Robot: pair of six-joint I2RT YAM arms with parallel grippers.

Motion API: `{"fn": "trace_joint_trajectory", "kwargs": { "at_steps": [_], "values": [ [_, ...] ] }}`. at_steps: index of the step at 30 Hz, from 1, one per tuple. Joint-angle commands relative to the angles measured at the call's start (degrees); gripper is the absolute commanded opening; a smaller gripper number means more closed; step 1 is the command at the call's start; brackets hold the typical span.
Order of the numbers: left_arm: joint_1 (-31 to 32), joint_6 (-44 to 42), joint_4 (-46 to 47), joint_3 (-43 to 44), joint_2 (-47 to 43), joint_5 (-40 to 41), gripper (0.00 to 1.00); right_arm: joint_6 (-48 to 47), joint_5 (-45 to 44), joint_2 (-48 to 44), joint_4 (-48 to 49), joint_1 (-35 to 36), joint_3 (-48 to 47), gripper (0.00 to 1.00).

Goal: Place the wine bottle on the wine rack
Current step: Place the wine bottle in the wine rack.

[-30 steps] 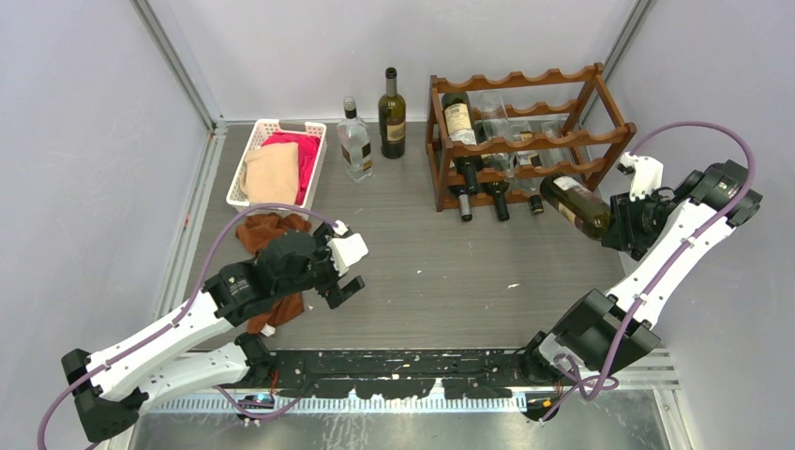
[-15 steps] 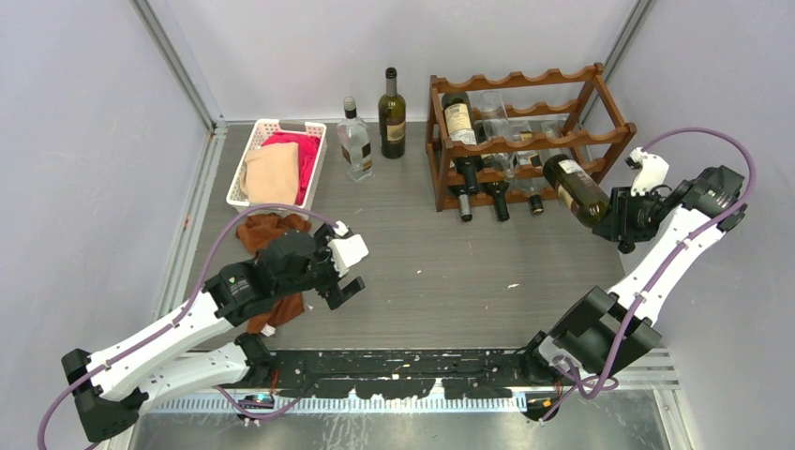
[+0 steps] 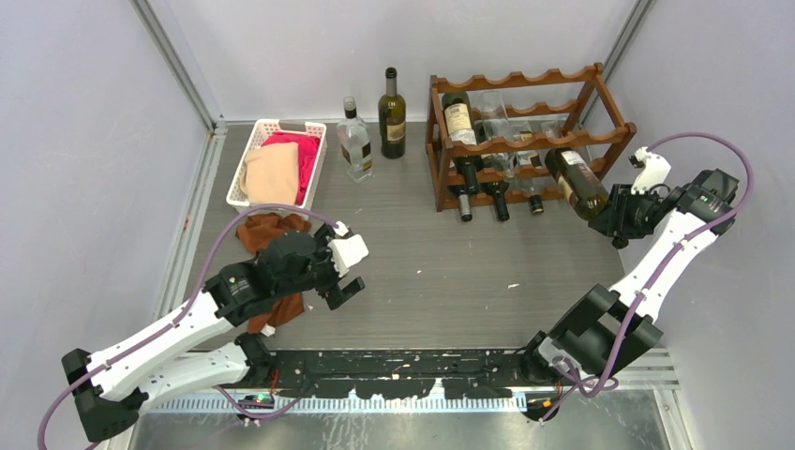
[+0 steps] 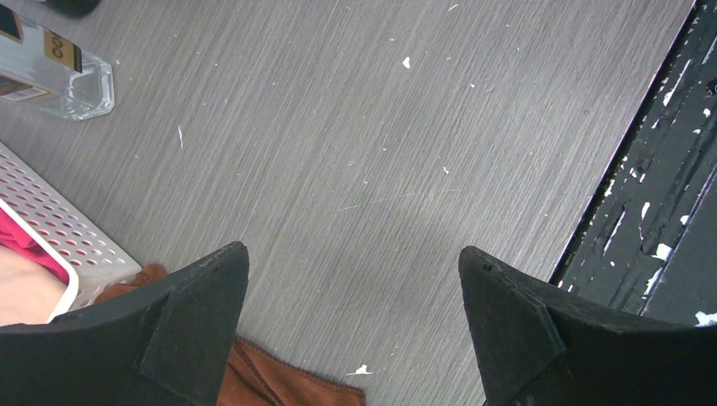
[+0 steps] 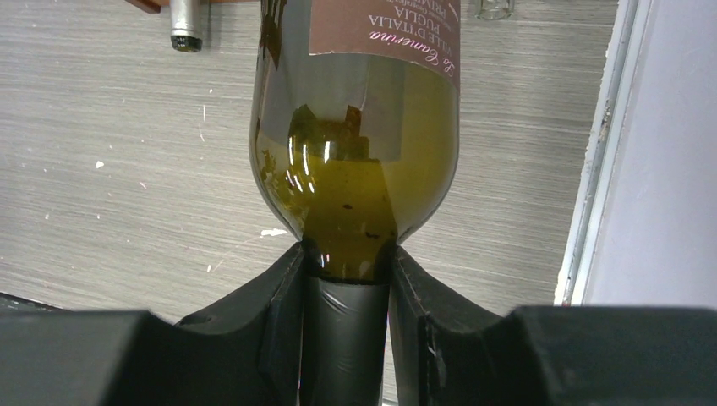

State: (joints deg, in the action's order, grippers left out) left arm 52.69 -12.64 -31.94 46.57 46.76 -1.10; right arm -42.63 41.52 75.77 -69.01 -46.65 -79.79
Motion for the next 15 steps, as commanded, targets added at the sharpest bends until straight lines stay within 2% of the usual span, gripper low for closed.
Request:
{"fn": "trace_joint_trajectory", "kwargs": {
  "at_steps": [1,9,15],
  "values": [
    [-0.30,-0.74,2.67,-0.07,-0.53,-0.43,0.93,2.15,7.27,-2.82,7.31,0.92,-0.37,0.01],
    [-0.31,-0.81,2.68,-0.16,-0.62,-0.48,0.93,5.39,6.33,-2.45,10.82,3.83,1.40,0.01],
    [-0.35,-0.92,2.75,-0.16,-0.62,-0.57,0.93,11.70,4.69,-2.92,20.06,7.88,5.31,0.01]
  ]
}}
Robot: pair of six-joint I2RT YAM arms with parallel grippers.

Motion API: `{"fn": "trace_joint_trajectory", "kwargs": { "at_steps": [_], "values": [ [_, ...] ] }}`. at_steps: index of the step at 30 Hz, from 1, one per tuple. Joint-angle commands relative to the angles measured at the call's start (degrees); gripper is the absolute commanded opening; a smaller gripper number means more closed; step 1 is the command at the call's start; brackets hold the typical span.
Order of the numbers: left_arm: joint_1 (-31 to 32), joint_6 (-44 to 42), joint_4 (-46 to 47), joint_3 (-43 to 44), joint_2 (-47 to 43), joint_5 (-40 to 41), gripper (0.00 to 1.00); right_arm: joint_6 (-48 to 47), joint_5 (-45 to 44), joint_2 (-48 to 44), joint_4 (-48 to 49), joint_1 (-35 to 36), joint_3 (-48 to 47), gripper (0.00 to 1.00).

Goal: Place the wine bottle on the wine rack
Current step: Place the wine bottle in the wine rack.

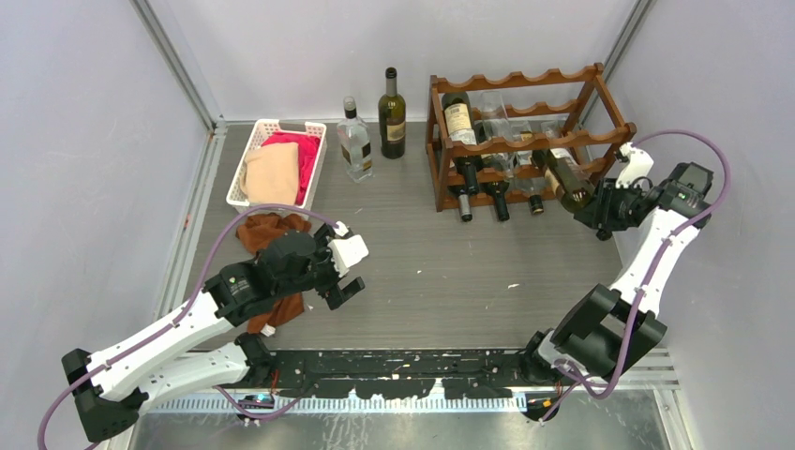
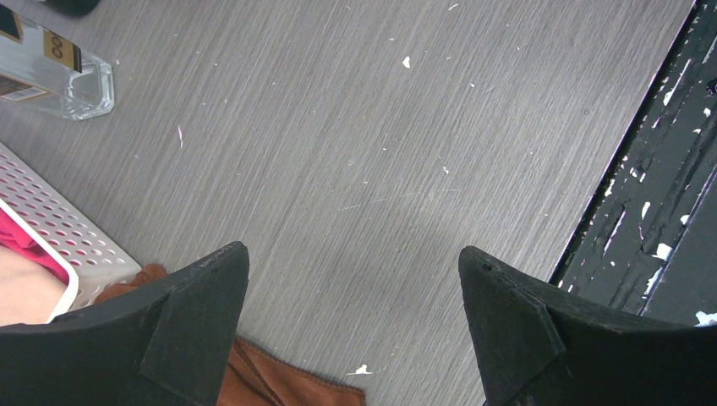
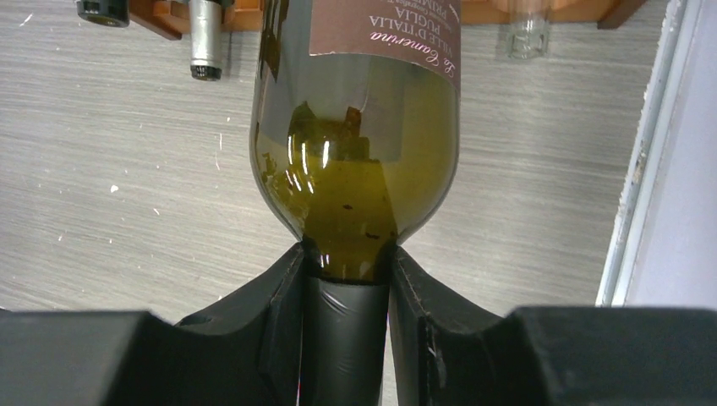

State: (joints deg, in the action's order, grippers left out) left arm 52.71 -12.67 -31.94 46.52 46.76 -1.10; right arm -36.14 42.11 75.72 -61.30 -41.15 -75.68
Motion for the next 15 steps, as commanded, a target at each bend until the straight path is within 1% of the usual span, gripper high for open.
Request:
{"fn": "trace_joint_trajectory", "kwargs": {
  "at_steps": [1,7,10,15],
  "values": [
    [-0.38,-0.87,2.73,-0.16,-0.62,-0.58,0.93,6.59,3.76,-3.04,14.53,3.20,2.20,0.01],
    [-0.38,-1.04,2.87,-0.37,-0.54,-0.47,0.93,17.48,2.24,-2.79,30.00,6.54,6.49,0.01],
    [-0.40,-1.05,2.96,-0.38,-0.24,-0.35,0.93,21.00,1.03,-1.44,36.87,8.73,7.82,0.01],
    [-0.41,-1.13,3.06,-0.62,0.17,-0.32,0.93,25.06,-1.52,1.43,45.65,12.36,8.82,0.01]
  ]
}}
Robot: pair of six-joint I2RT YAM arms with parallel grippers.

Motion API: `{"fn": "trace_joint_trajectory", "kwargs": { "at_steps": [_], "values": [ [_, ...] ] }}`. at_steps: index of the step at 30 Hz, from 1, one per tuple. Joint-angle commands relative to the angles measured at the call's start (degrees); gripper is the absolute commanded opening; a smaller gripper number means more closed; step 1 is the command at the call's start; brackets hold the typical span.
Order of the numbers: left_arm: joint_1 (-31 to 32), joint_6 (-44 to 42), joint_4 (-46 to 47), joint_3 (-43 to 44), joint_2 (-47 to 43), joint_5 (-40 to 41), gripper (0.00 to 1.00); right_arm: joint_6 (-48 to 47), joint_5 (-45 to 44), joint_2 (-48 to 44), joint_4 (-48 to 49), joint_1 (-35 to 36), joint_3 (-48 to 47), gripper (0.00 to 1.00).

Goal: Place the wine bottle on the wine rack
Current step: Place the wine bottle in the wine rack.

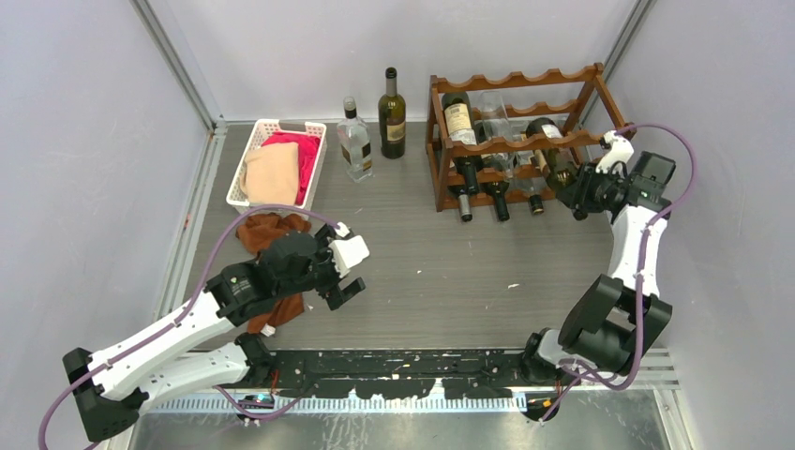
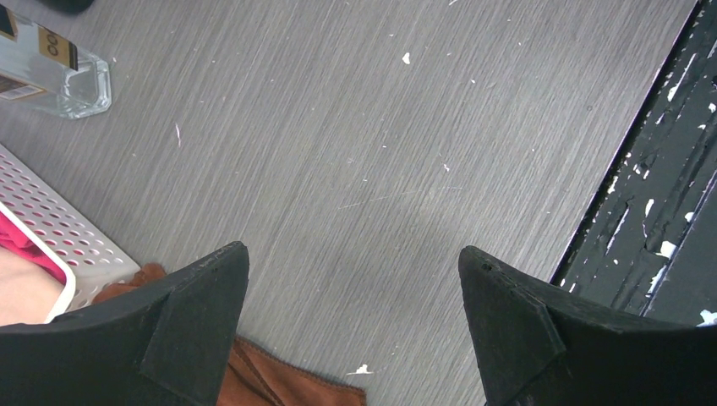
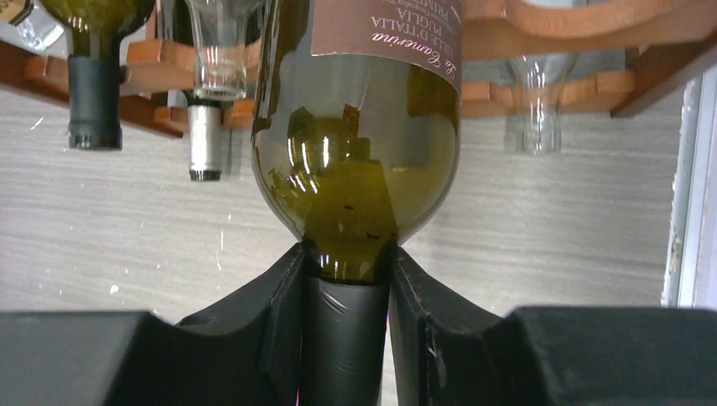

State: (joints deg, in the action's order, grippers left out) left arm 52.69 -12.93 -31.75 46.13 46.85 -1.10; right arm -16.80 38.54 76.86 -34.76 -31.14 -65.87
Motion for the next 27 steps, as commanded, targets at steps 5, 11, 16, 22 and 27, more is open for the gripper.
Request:
{"fn": "trace_joint_trajectory", "kwargs": {
  "at_steps": [5,11,16,22,27],
  "values": [
    [-0.39,-0.97,3.01,-0.34,0.32,-0.34,0.93,9.96,-0.11,3.46,27.04,4.77,-0.39,0.01],
    [-0.48,-1.13,3.16,-0.49,0.69,-0.31,0.93,12.50,-2.91,7.25,33.81,7.99,0.38,0.01],
    [-0.56,-1.14,3.14,-0.59,1.30,-0.21,0.93,16.22,-5.12,9.53,41.24,9.77,1.36,0.01],
    [-0.73,-1.22,3.18,-0.60,2.08,-0.13,0.93,16.71,-7.81,10.86,47.83,12.51,2.79,0.02],
    [-1.08,-1.31,3.13,-0.60,2.54,0.20,0.93,16.80,-9.79,12.98,50.21,13.67,2.06,0.02]
  ]
}}
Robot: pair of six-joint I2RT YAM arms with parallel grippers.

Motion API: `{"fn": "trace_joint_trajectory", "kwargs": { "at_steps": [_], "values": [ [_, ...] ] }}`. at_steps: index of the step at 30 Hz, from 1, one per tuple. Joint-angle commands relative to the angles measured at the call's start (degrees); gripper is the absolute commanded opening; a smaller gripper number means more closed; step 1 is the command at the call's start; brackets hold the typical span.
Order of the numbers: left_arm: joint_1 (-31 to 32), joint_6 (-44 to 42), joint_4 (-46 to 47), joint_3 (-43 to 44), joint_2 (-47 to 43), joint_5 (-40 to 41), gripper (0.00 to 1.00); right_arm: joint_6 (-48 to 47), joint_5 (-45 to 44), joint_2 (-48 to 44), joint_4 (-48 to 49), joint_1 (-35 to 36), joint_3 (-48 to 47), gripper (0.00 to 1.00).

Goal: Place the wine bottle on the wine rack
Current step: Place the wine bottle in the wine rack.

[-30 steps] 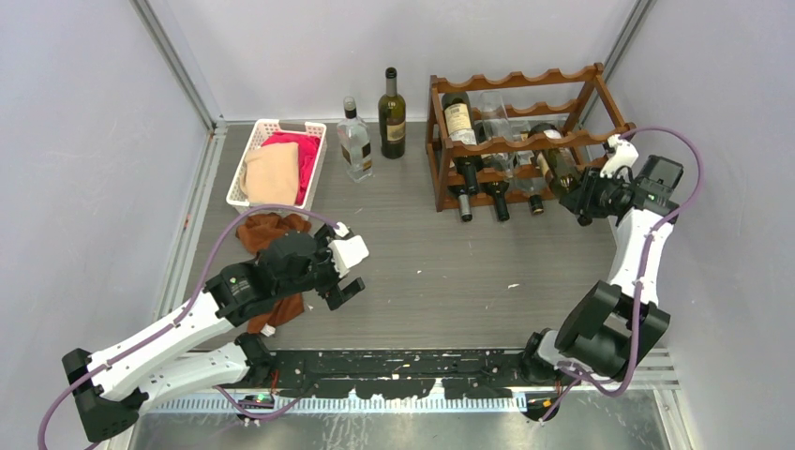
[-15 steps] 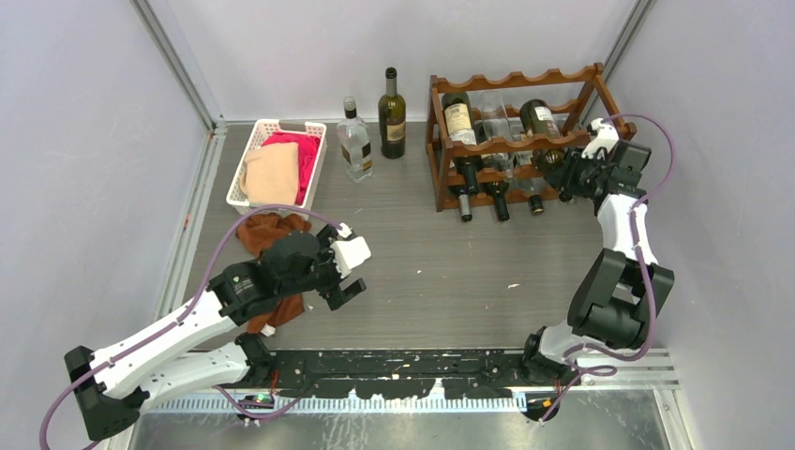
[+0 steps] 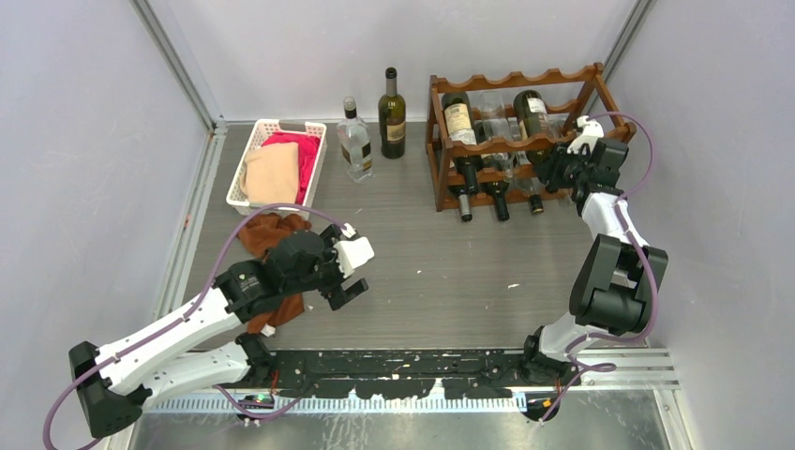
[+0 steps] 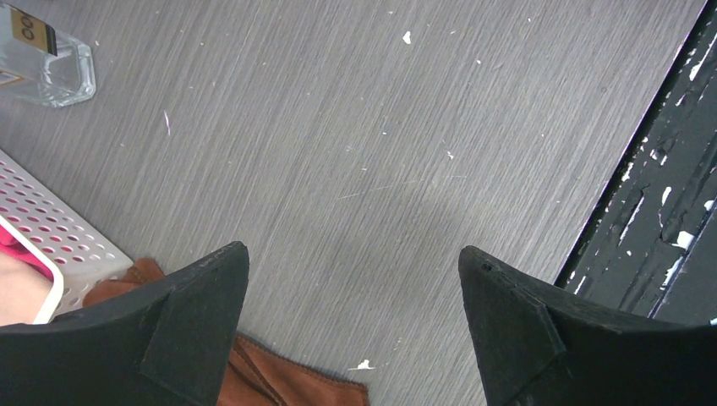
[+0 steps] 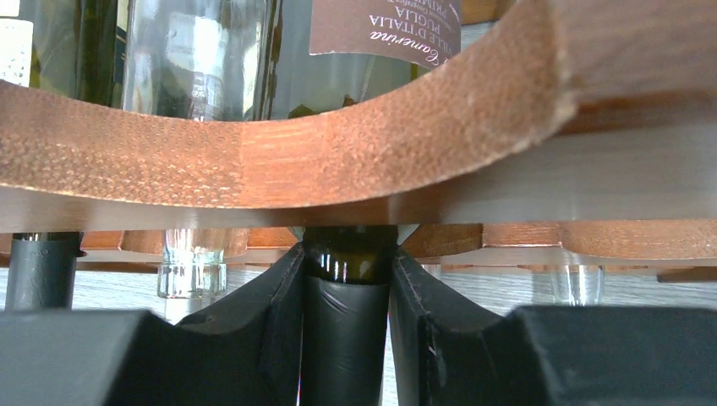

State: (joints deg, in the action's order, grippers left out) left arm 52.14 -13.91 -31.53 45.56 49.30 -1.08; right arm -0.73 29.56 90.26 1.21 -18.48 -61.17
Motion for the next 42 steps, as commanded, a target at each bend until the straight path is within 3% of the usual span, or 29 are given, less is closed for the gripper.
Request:
{"fn": "trace_joint_trajectory", "kwargs": {
  "at_steps": [1,9,18,30,42],
  "values": [
    [-0.69,-0.33,2.96,-0.03,0.18,0.16,0.93,0.68,-1.18,-0.05,14.86,1.14,-2.69,0.02],
    [-1.25,-0.34,3.04,-0.03,0.80,-0.36,0.93,0.69,-2.87,2.40,16.06,2.52,-3.96,0.05],
    [-1.34,-0.34,3.01,-0.12,0.89,-0.45,0.93,-1.38,-3.79,1.98,13.46,2.74,-4.16,0.29],
    [-1.34,-0.34,3.04,-0.12,0.89,-0.63,0.93,-1.52,-5.06,0.02,13.94,2.73,-2.99,0.47],
    [-1.34,-0.38,2.94,-0.05,0.89,-0.82,0.93,-2.42,-5.41,-0.64,13.99,2.43,-2.05,0.51]
  ]
}}
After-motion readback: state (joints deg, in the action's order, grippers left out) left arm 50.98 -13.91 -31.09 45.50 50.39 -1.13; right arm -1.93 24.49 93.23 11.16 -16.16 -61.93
